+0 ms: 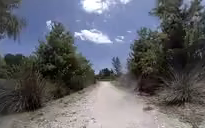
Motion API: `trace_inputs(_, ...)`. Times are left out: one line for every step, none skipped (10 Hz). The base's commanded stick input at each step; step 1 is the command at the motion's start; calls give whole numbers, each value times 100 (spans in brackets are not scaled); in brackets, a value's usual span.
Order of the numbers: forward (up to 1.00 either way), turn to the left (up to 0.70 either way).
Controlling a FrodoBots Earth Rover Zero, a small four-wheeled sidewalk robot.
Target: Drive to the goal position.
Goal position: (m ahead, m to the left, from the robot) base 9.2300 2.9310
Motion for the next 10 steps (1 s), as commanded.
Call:
trace_inputs(85,0)
trace_inputs(85,0)
trace_inputs(85,0)
trace_inputs(85,0)
trace_inputs(85,0)
trace_inputs(85,0)
trace_inputs(85,8)
trace_inputs(85,34)
trace_inputs(85,34)
trace_inputs(85,0)
